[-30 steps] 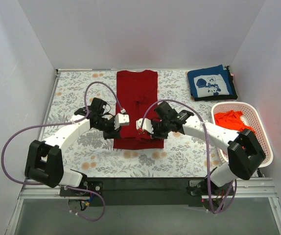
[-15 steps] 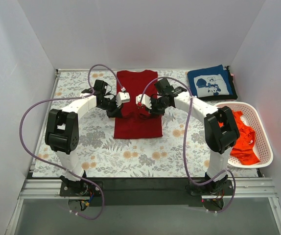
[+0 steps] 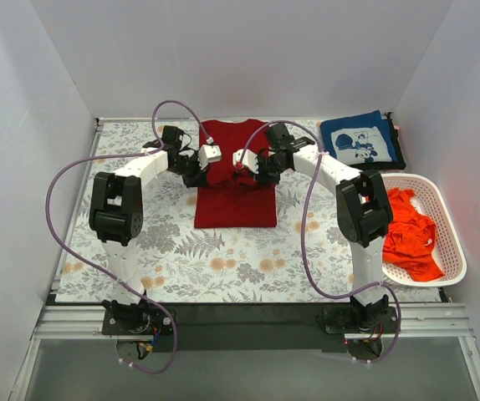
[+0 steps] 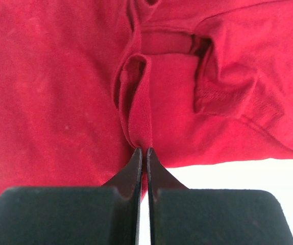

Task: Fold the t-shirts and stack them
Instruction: Fold the tshirt

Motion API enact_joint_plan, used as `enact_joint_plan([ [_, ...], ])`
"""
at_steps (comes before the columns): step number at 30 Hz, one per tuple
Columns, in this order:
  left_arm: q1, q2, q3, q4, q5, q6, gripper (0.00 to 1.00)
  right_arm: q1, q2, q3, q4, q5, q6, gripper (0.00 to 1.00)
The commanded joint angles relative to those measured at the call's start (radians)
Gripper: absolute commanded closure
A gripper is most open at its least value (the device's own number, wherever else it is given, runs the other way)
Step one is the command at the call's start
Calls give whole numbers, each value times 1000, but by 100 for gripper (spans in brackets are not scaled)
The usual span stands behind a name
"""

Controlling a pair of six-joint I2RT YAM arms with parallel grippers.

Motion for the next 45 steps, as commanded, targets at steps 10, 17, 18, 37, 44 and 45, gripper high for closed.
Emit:
enact_joint_plan([
  [10, 25, 42, 99, 11, -23, 4, 100, -17, 95, 152, -8, -22, -62, 99],
  [17, 26, 75, 130, 10, -38, 4, 100, -28, 127, 173, -5, -22, -76, 99],
  [18, 26, 80, 133, 13, -44, 2, 100, -33, 130, 178, -3, -22, -77, 99],
  [37, 62, -69, 152, 17, 28, -412, 45, -105, 12, 326, -9, -85, 301, 41],
  [44, 36, -106, -5, 145, 244, -970, 41, -142, 27, 261, -39, -416, 683, 41],
  [45, 29, -100, -23, 195, 273, -1049, 39, -143, 44, 264, -37, -508, 738, 39],
])
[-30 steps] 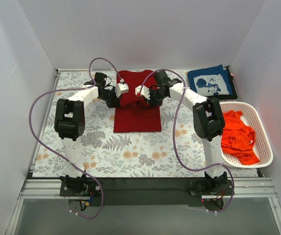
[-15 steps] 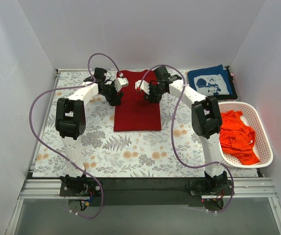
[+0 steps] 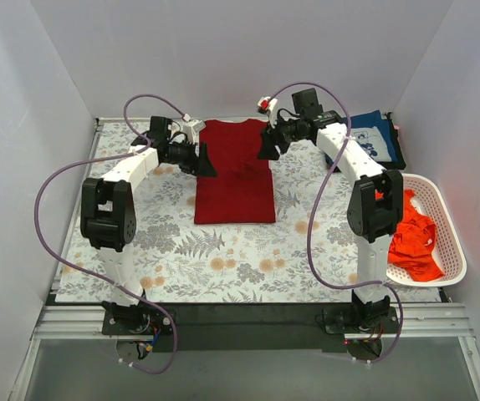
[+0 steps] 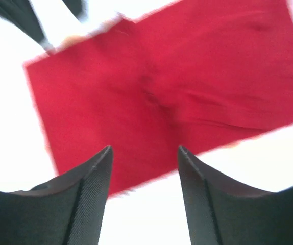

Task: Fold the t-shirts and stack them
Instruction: Fold the tshirt

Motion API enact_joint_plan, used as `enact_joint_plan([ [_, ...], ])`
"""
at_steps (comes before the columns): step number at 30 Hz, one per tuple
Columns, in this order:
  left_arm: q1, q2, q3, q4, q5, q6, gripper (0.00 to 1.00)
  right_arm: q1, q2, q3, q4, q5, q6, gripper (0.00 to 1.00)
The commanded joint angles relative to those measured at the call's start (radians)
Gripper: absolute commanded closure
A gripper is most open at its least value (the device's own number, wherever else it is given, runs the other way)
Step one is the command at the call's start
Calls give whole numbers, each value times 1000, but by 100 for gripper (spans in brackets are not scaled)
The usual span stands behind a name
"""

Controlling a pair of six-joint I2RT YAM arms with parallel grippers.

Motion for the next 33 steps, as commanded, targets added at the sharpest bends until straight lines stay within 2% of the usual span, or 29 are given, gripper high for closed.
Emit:
enact_joint_plan([
  [1, -23, -24, -77, 126, 200, -455, 38, 8, 65, -13, -28, -300, 359, 37],
  [2, -35, -26, -133, 148, 226, -519, 37, 8, 78, -32, -23, -395, 405, 33],
  [3, -43, -30, -175, 197, 252, -564, 36, 11, 87, -52, -21, -425, 448, 29],
  [5, -76, -76, -287, 246, 266, -639, 36, 31, 87, -137, 0, -468, 536, 28],
  [7, -98, -122, -339, 301, 260, -665, 35, 56, 52, -211, 32, -471, 560, 27],
  [13, -135, -146, -490, 435, 217, -844, 35, 108, -26, -470, 270, -450, 764, 28],
  [19, -124, -84, -551, 505, 136, -901, 34, 99, 67, -576, 293, -349, 755, 33],
  [24, -46, -34, -602, 533, 151, -914, 35, 28, 118, -647, 308, -293, 745, 37],
  [29, -37, -56, -666, 533, 208, -858, 36, 16, 73, -687, 302, -336, 725, 39],
  [33, -37, -133, -668, 521, 275, -855, 35, 16, -38, -664, 249, -411, 682, 41],
])
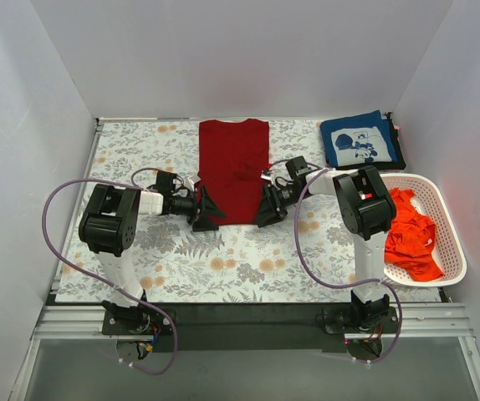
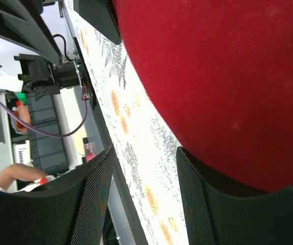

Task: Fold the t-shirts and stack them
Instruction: Fold the tshirt

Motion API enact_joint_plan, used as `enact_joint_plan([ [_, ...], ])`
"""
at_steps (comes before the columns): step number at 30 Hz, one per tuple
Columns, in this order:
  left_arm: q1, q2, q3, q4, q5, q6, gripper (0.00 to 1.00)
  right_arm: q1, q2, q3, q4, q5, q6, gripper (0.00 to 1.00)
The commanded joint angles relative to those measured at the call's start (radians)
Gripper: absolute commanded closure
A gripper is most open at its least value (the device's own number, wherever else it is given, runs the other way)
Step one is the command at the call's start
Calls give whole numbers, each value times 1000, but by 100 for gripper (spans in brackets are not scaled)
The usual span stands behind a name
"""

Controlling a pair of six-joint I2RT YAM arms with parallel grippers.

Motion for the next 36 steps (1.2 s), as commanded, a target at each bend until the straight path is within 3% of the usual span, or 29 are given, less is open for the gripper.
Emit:
enact_joint_plan([
  [1, -3, -116, -7, -19, 52, 31, 35, -6, -131, 2, -47, -1, -75, 41],
  [5, -4, -200, 62, -32, 82, 40, 35, -14, -211, 52, -48, -29, -76, 41],
  [10, -4, -87, 283, -46, -35, 114, 39, -38, -77, 288, -18, 25, -57, 45],
  [17, 19, 146, 493, 95, -108, 76, 55, -78, 216, 669, 38, 45, -8, 69],
  [21, 62, 286, 590, 122, -118, -1, 59, -89, 347, 741, 121, 59, 32, 75],
  [27, 120, 416, 625, 109, -122, -1, 61, -121, 434, 747, 190, 108, 40, 79],
  [31, 140, 436, 619, 76, -110, 11, 60, -140, 434, 726, 189, 94, 41, 79],
  [34, 149, 401, 617, 80, -61, 17, 52, -144, 379, 718, 192, 86, 47, 69],
  [36, 149, 365, 614, 80, -27, 31, 48, -147, 313, 718, 192, 80, 44, 54],
])
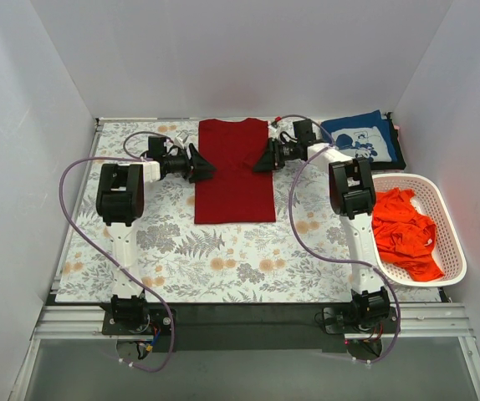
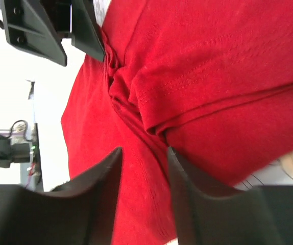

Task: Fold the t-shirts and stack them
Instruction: Fold the tshirt

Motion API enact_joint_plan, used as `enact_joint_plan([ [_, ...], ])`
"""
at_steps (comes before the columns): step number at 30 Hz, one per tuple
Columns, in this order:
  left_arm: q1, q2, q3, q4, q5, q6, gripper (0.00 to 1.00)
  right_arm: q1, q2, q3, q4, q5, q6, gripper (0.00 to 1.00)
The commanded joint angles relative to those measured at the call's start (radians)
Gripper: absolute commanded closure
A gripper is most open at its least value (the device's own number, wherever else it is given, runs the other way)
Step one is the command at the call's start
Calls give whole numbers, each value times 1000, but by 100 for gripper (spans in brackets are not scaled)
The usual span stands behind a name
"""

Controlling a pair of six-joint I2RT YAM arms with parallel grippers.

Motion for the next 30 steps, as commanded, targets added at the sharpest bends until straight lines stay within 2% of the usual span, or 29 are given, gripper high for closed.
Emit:
enact_joint_plan([
  [1, 17, -104, -12, -26, 23, 79, 47, -17, -136, 6, 30, 24, -19, 51],
  [2, 17, -139, -21, -49, 28, 106, 45, -17, -199, -10, 27, 16, -37, 46],
  [4, 17, -246, -47, -84, 22, 238, 45, -17, -271, -62, 25, 11, -71, 44],
  [5, 17, -280, -81, -158, 7, 294, 45, -18, -307, -126, 0, 8, -124, 44],
  [7, 17, -360, -135, -207, -32, 388, 46, -15, -376, -159, -106, 14, -212, 43],
  [8, 17, -426, -194, -255, -53, 511, 46, -14, -390, -170, -167, 25, -323, 43],
  [9, 17, -466, -224, -279, -66, 569, 48, -9, -422, -203, -279, 40, -382, 43],
  [11, 17, -571, -288, -331, -105, 735, 49, 9, -510, -283, -321, 115, -521, 44],
  [12, 17, -602, -343, -349, -110, 803, 50, 18, -544, -375, -329, 146, -564, 44],
  [14, 16, -693, -405, -383, -133, 909, 50, 67, -613, -456, -327, 259, -694, 44],
  [15, 11, -714, -460, -391, -136, 1024, 50, 86, -664, -528, -326, 293, -732, 44],
  [18, -15, -789, -550, -420, -152, 1239, 50, 162, -724, -612, -317, 407, -850, 46],
  [21, -59, -831, -601, -440, -193, 1394, 50, 230, -770, -716, -234, 508, -911, 46],
  [25, -136, -851, -673, -442, -248, 1485, 50, 293, -769, -761, -205, 577, -950, 46],
  [30, -179, -853, -681, -440, -261, 1483, 50, 314, -755, -779, -203, 617, -976, 48],
])
